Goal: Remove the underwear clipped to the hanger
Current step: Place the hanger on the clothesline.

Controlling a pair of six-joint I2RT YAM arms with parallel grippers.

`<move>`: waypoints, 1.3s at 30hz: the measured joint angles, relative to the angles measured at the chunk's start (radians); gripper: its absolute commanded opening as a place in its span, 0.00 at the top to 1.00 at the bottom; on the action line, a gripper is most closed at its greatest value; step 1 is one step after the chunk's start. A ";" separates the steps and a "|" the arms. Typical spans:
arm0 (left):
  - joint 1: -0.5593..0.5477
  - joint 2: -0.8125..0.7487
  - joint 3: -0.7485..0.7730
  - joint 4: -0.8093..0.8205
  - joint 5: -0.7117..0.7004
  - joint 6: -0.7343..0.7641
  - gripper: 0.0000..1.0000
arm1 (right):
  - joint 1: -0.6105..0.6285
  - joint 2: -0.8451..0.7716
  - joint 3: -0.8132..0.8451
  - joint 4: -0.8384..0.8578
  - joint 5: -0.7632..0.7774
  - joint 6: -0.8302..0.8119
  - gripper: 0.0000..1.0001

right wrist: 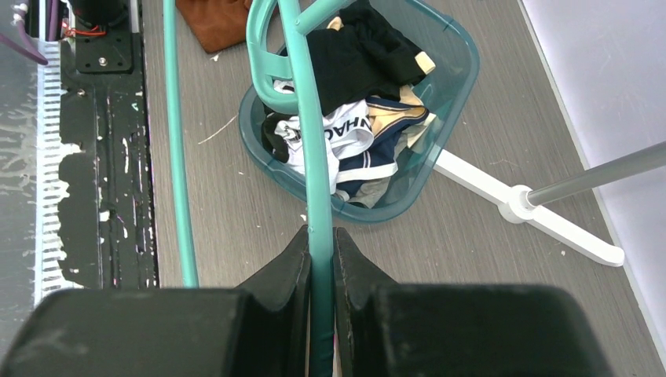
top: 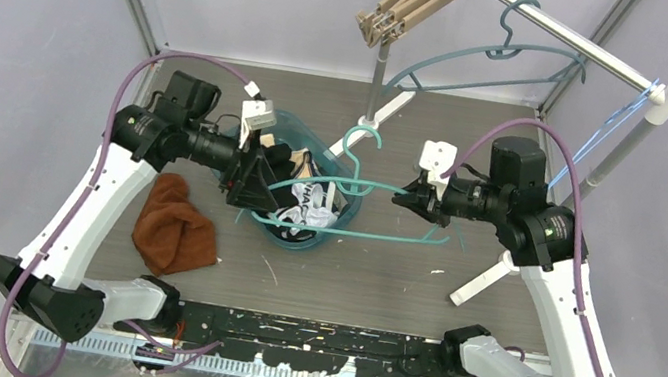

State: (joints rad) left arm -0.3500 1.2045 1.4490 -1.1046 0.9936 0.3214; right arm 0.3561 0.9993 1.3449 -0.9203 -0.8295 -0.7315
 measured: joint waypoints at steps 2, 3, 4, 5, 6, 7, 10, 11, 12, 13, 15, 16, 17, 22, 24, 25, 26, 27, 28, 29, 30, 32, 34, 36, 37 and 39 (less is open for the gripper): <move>-0.005 0.002 -0.020 0.005 0.008 -0.003 0.39 | 0.002 0.000 0.000 0.010 -0.002 0.011 0.99; -0.007 0.002 -0.029 0.007 0.013 -0.004 0.39 | 0.002 0.000 0.000 0.014 -0.002 0.017 0.99; -0.009 0.002 -0.035 0.008 0.016 -0.007 0.39 | 0.002 0.000 0.000 0.019 -0.003 0.024 0.99; -0.010 0.001 -0.039 0.010 0.019 -0.010 0.39 | 0.002 0.000 0.000 0.023 -0.003 0.027 0.99; -0.010 0.001 -0.041 0.011 0.023 -0.014 0.40 | 0.003 0.000 0.000 0.026 -0.003 0.030 0.99; -0.010 0.001 -0.041 0.013 0.025 -0.016 0.41 | 0.003 0.000 -0.001 0.029 -0.003 0.032 0.99; -0.010 -0.001 -0.041 0.016 0.033 -0.019 0.44 | 0.003 -0.004 -0.007 0.038 -0.002 0.038 0.99; -0.010 -0.002 -0.042 0.016 0.035 -0.019 0.45 | 0.003 -0.006 -0.010 0.039 -0.002 0.039 0.99; -0.010 -0.004 -0.042 0.017 0.038 -0.019 0.46 | 0.003 -0.011 -0.017 0.041 -0.002 0.040 0.99; -0.010 -0.006 -0.042 0.017 0.041 -0.019 0.47 | 0.003 -0.014 -0.023 0.041 -0.001 0.042 0.99; -0.010 -0.011 -0.044 0.019 0.045 -0.019 0.51 | 0.004 -0.020 -0.032 0.042 0.000 0.043 0.99; -0.010 -0.014 -0.045 0.020 0.048 -0.019 0.53 | 0.004 -0.022 -0.036 0.042 0.000 0.044 0.99; -0.010 -0.015 -0.045 0.022 0.050 -0.020 0.55 | 0.004 -0.023 -0.040 0.042 0.002 0.045 0.99; -0.011 -0.024 -0.048 0.027 0.055 -0.019 0.69 | 0.004 -0.026 -0.053 0.045 0.007 0.046 0.99; -0.011 -0.030 -0.053 0.030 0.058 -0.020 0.77 | 0.004 -0.026 -0.053 0.045 0.009 0.046 0.99; -0.011 -0.032 -0.055 0.031 0.058 -0.018 0.82 | 0.004 -0.027 -0.053 0.045 0.009 0.046 0.99; -0.011 -0.034 -0.057 0.032 0.058 -0.018 0.87 | 0.004 -0.027 -0.053 0.045 0.009 0.047 0.99; -0.011 -0.035 -0.059 0.033 0.059 -0.019 0.95 | 0.004 -0.027 -0.053 0.046 0.009 0.047 0.99; -0.011 -0.037 -0.061 0.034 0.060 -0.019 0.99 | 0.004 -0.027 -0.055 0.047 0.010 0.047 0.99; -0.011 -0.038 -0.063 0.034 0.066 -0.016 1.00 | 0.004 -0.029 -0.059 0.051 0.012 0.047 0.99; -0.011 -0.041 -0.064 0.034 0.068 -0.016 1.00 | 0.004 -0.031 -0.063 0.054 0.014 0.047 0.99; -0.011 -0.047 -0.065 0.034 0.066 -0.016 1.00 | 0.004 -0.035 -0.071 0.060 0.017 0.050 0.87; -0.011 -0.057 -0.065 0.035 0.061 -0.017 1.00 | 0.005 -0.040 -0.077 0.068 0.018 0.054 0.71; -0.011 -0.071 -0.065 0.039 0.049 -0.017 1.00 | 0.007 -0.044 -0.080 0.076 0.025 0.066 0.53; -0.012 -0.078 -0.065 0.039 0.042 -0.016 1.00 | 0.007 -0.044 -0.081 0.078 0.029 0.074 0.44; -0.014 -0.094 -0.065 0.039 0.020 -0.016 1.00 | 0.007 -0.045 -0.081 0.081 0.036 0.088 0.25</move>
State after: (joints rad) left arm -0.3637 1.1107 1.3838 -1.0653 1.0138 0.3054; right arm 0.3630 0.9543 1.2640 -0.8394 -0.7933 -0.6437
